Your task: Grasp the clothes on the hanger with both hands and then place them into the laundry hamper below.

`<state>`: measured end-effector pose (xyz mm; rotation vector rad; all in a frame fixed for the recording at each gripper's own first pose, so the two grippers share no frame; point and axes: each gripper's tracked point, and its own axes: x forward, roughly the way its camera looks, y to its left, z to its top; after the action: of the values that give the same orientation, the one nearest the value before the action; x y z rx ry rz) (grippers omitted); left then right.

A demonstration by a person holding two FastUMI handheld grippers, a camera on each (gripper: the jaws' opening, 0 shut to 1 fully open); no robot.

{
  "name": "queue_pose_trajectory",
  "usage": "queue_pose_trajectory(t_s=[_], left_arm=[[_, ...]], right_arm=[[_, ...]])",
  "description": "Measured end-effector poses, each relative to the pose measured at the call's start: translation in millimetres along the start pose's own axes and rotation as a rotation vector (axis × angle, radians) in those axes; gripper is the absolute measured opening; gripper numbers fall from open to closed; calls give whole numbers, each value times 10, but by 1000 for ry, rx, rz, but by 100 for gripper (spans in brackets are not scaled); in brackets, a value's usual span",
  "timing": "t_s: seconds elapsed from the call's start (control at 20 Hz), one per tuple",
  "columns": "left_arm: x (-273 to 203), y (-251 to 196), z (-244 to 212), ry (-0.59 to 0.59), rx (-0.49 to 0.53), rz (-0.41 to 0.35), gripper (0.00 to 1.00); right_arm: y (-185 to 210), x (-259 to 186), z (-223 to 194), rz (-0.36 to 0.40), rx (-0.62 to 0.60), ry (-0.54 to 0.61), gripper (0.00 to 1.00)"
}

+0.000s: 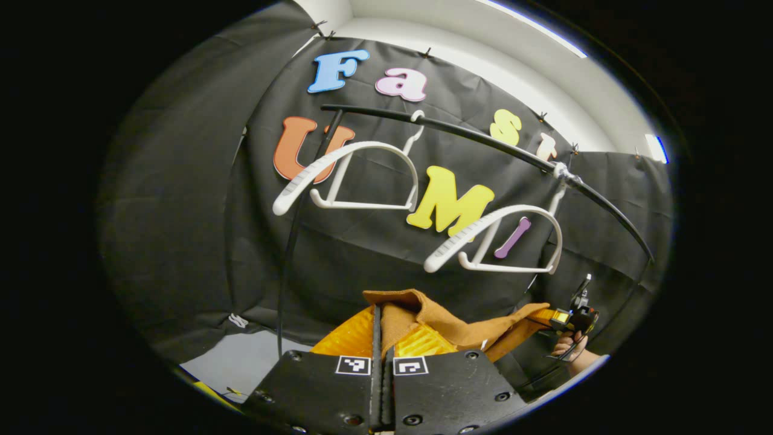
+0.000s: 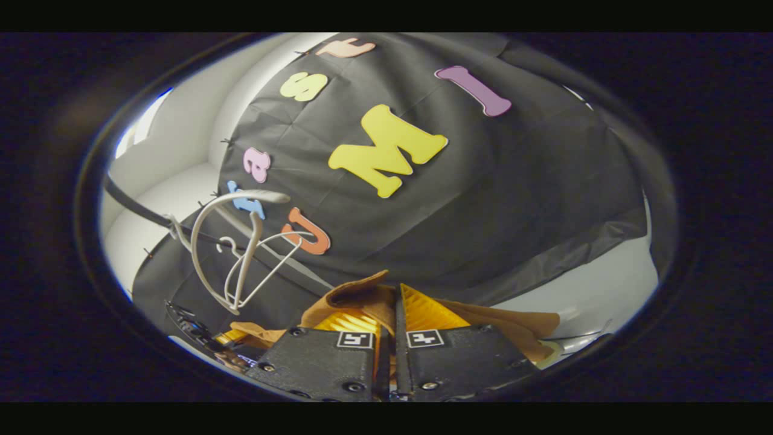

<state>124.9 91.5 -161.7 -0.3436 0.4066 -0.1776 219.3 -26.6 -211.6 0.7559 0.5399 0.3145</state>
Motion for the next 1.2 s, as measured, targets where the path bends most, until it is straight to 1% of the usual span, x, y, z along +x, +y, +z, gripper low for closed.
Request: queue_pose_trajectory(t_s=[0.05,0.1,0.15,0.2,0.25,0.3,0.35,0.4,0.45,0.5,0.55,0.6,0.65,0.8,0.85,0.9,0.95,1.0,1.05,1.1,1.15,1.2], left_arm=[[-37,-42,-28,4,0,-5,0],[-74,-99,-57,10,3,-15,0],[-109,-165,-75,12,10,-25,0],[-140,-240,-93,15,20,-37,0],[-177,-325,-122,19,34,-50,0],[-199,-397,-148,26,48,-63,0],[-228,-461,-157,30,63,-75,0],[-255,-557,-187,33,73,-91,0],[-290,-655,-222,34,82,-108,6],[-328,-750,-243,42,91,-128,6],[-351,-828,-254,47,101,-140,5],[-353,-907,-270,52,110,-156,6],[-354,-994,-294,54,122,-165,6],[-379,-1263,-295,49,135,-212,5],[-379,-1323,-281,43,143,-221,5],[-359,-1371,-305,46,146,-232,6],[-332,-1396,-343,54,155,-235,5],[-284,-1402,-393,64,172,-235,5],[-250,-1389,-480,82,188,-226,5],[-212,-1398,-573,96,206,-213,6],[-179,-1359,-667,110,222,-194,6],[-134,-1321,-767,123,228,-181,0]], right_arm=[[54,-84,-73,2,-8,-2,5],[124,-150,-147,9,-15,-1,4],[207,-228,-217,19,-22,-6,7],[307,-288,-296,31,-36,-6,4],[396,-343,-374,38,-53,-9,7],[496,-383,-460,50,-75,1,5],[591,-425,-549,53,-98,7,7],[701,-450,-616,63,-125,17,4],[825,-483,-678,75,-150,19,5],[942,-501,-740,93,-173,27,4],[1058,-529,-833,107,-196,35,7],[1170,-543,-877,122,-212,39,7],[1283,-554,-922,142,-222,46,4],[1592,-562,-1047,208,-235,58,4],[1614,-552,-1101,218,-234,71,4],[1609,-519,-1138,215,-233,73,7],[1594,-491,-1188,214,-231,83,4],[1558,-448,-1246,202,-229,92,5],[1509,-406,-1323,191,-226,109,7],[1434,-352,-1390,173,-226,119,4],[1359,-316,-1451,158,-220,133,4],[1267,-266,-1537,139,-212,144,4]])
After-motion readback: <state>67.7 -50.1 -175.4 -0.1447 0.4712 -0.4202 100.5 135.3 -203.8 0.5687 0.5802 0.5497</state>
